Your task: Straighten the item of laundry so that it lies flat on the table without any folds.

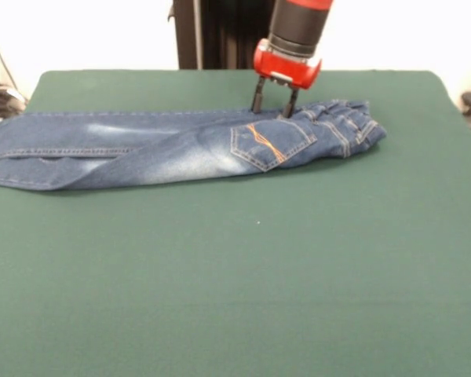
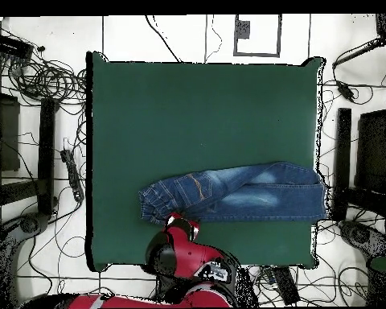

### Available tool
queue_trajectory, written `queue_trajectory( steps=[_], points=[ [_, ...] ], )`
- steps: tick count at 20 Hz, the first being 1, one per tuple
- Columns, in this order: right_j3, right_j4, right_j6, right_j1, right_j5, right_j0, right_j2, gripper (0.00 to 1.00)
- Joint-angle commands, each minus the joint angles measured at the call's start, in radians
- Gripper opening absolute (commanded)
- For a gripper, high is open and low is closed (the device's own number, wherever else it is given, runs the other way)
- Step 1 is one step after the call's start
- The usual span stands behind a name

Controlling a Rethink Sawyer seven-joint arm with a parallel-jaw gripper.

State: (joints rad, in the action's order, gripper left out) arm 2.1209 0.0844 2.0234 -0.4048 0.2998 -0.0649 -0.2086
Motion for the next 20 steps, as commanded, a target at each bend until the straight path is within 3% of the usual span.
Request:
queue_trajectory(
  steps=[1, 6, 9, 13, 17, 20],
  points=[
    [-0.299, 0.091, 0.103, 0.190, -0.023, -0.064, 0.136, 1.00],
    [-0.443, 0.093, -0.063, 0.206, -0.352, -0.205, -0.048, 1.00],
    [-0.506, 0.008, -0.095, 0.208, -0.456, -0.177, -0.027, 1.00],
    [-0.555, -0.065, -0.066, 0.205, -0.460, -0.190, -0.040, 1.00],
    [-0.598, -0.096, 0.038, 0.236, -0.336, -0.268, -0.127, 1.00],
    [-0.594, -0.094, 0.105, 0.245, -0.258, -0.250, -0.093, 1.00]
  ],
)
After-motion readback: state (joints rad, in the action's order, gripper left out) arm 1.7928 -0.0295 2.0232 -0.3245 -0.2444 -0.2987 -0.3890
